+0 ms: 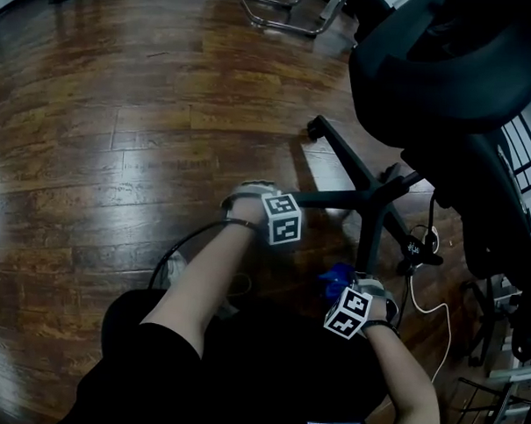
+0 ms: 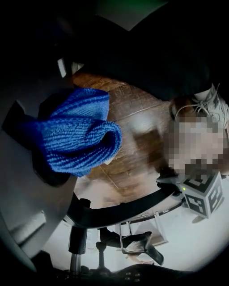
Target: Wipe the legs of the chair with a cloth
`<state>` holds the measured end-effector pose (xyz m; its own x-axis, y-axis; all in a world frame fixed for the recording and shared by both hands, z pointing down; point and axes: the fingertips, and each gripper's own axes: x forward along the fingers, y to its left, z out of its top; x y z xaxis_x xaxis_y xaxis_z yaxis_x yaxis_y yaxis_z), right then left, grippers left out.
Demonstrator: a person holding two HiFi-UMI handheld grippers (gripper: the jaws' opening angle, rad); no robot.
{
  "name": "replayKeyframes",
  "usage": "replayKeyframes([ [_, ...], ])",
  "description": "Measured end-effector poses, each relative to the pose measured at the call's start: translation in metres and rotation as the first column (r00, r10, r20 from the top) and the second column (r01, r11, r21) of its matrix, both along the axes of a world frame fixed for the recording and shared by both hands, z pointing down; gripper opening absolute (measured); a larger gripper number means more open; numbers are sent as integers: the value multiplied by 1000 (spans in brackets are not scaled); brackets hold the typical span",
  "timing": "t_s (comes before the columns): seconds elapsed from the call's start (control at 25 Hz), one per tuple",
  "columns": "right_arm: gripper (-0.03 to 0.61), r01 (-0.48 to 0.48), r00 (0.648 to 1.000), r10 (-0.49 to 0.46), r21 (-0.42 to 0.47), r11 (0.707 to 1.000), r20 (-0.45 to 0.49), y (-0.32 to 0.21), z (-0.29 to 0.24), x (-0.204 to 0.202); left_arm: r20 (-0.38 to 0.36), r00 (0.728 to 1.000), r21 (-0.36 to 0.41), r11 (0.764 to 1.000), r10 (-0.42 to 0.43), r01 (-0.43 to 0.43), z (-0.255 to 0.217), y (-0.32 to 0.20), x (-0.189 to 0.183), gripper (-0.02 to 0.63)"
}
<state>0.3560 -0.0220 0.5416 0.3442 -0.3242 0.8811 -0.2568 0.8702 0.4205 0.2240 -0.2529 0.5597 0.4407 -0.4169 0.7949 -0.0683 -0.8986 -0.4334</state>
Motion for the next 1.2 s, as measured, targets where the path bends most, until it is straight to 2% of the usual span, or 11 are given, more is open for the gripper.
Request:
replayKeyframes([
  [0.12,88,-35,999,35,25,999,-11,-25,-5,8,-2,1000,5,1000,0,0,-1,0,1,58],
  [0.24,87,-55,998,57,135,989,-11,-79,-19,26,-5,1000,3,1000,0,0,-2,0,2,58],
  [0.4,87,-98,995,101,285,953,4,-149,-45,45,-11,1000,7,1000,7,-7,-3,2,3,58],
  [0.48,87,-115,993,121,320,940,1,-169,-52,50,-16,1000,12,1000,14,-13,-4,2,4,58],
  [0.6,88,-97,994,105,337,937,-5,-174,-54,49,-20,1000,14,1000,15,-15,-4,0,3,58],
  [0.68,87,-86,996,89,322,943,4,-163,-51,44,-18,1000,10,1000,15,-15,-3,1,2,58],
  [0.8,87,-106,994,101,252,962,34,-127,-40,33,-14,1000,3,1000,14,-14,-1,3,1,58],
  [0.96,88,-54,999,53,92,994,13,-49,-15,10,-7,1000,3,1000,13,-13,-1,1,-1,58],
  [1.04,88,-13,1000,14,13,1000,-19,-12,-4,0,-5,1000,1,1000,13,-13,-1,0,-1,58],
  [1.12,89,13,999,-14,-13,1000,-35,3,3,-2,-4,1000,-2,1000,8,-8,0,0,-1,58],
  [1.2,87,-21,1000,20,-4,1000,-8,-2,2,-1,-2,1000,-5,1000,3,-3,1,-1,-2,58],
])
